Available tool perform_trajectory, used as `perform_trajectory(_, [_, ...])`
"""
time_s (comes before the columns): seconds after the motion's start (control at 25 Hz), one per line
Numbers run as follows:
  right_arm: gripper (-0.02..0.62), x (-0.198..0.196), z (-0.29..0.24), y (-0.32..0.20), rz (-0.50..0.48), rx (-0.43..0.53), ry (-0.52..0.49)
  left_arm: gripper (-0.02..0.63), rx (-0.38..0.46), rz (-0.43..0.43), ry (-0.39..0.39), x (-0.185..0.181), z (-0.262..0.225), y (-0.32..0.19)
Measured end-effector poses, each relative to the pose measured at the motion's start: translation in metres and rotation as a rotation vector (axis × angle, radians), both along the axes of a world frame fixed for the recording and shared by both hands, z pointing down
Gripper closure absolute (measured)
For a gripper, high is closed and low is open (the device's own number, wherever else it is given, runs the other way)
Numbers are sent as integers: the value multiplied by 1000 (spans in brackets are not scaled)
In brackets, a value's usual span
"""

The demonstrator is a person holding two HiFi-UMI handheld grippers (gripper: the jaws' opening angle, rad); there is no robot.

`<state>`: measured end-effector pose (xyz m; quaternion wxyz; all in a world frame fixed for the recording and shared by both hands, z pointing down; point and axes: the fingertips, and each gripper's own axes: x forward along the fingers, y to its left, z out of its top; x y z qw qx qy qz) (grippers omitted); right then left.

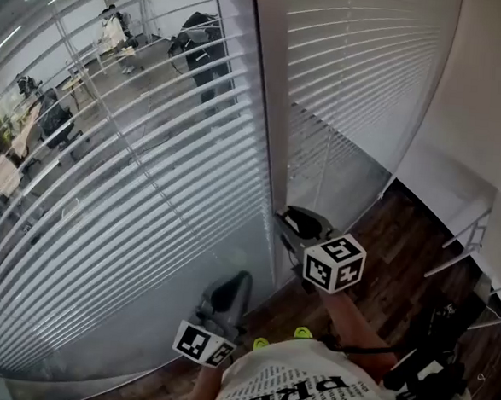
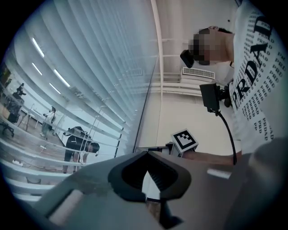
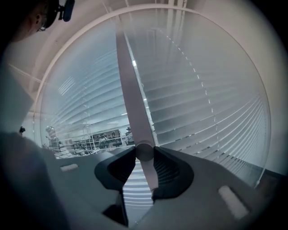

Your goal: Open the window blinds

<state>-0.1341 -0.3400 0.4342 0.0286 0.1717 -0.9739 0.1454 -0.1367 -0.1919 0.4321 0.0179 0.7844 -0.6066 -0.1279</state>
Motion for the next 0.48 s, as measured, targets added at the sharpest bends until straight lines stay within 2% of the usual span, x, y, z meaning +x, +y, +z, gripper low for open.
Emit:
perform_trajectory(0.32, [462, 1, -1, -1, 28, 59, -9, 615, 0, -9, -5, -2, -1, 1])
perform_trajectory(0.48, [435, -3, 0, 4, -3, 89, 4, 615, 5, -8, -9, -3, -2, -1])
